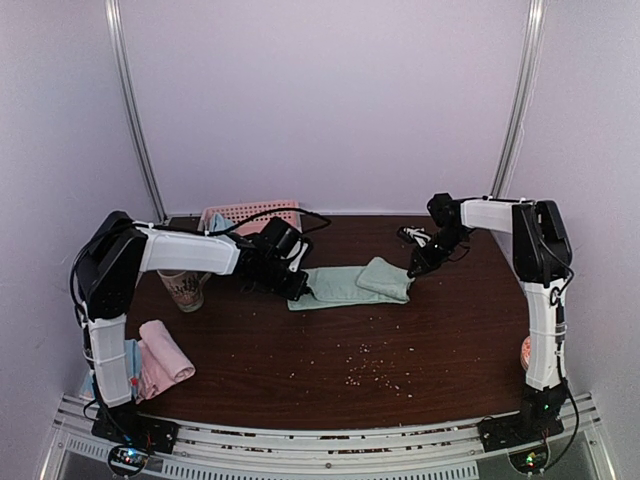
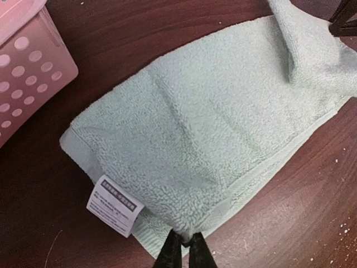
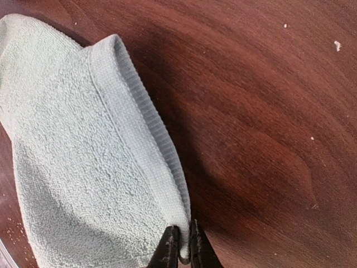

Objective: Roll the towels
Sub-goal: Pick up the towel from the center of the board.

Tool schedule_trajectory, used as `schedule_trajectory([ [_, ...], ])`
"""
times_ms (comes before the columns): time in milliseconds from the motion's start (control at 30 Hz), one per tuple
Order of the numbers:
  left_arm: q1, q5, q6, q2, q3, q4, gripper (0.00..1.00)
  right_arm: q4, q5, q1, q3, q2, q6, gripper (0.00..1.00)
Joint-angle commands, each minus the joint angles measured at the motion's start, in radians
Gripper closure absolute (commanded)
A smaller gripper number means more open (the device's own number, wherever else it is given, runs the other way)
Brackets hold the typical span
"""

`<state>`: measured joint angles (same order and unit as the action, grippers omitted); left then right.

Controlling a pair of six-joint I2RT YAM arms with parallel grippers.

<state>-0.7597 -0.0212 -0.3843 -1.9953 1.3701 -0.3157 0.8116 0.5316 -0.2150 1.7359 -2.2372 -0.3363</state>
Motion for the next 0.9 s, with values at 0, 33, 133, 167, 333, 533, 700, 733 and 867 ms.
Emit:
schedule_trajectory([
  [0, 0.025, -0.013, 0.038, -0.027, 0.044, 0.022, 0.98, -0.015, -0.061, -0.006, 0.037, 0.083, 0.005, 0.93],
  [33, 0.030, -0.015, 0.040, -0.029, 0.045, 0.018, 0.99, -0.022, -0.069, -0.006, 0.033, 0.093, 0.007, 0.93],
  [133, 0.040, -0.008, 0.044, -0.042, 0.055, -0.017, 0.88, -0.027, -0.085, -0.006, 0.026, 0.098, 0.010, 0.93],
  [167, 0.040, -0.015, 0.046, -0.047, 0.055, -0.031, 0.82, -0.022, -0.093, -0.005, 0.027, 0.093, 0.011, 0.93],
  [333, 0.043, 0.032, 0.070, -0.049, 0.022, 0.016, 0.79, -0.020, -0.099, -0.004, 0.032, 0.083, 0.022, 0.93],
  [533, 0.043, 0.014, 0.141, -0.088, 0.072, 0.073, 0.94, 0.006, -0.109, -0.003, 0.066, 0.071, 0.024, 0.90],
  [700, 0.043, -0.007, 0.182, -0.060, 0.102, 0.078, 1.00, 0.021, -0.149, 0.006, 0.092, 0.124, 0.025, 0.99],
  [733, 0.043, -0.021, 0.186, -0.042, 0.099, 0.081, 1.00, 0.017, -0.152, 0.014, 0.098, 0.140, 0.029, 1.00],
  [867, 0.048, -0.083, 0.197, 0.089, 0.060, 0.122, 1.00, 0.031, -0.159, 0.043, 0.157, 0.194, 0.046, 1.00],
])
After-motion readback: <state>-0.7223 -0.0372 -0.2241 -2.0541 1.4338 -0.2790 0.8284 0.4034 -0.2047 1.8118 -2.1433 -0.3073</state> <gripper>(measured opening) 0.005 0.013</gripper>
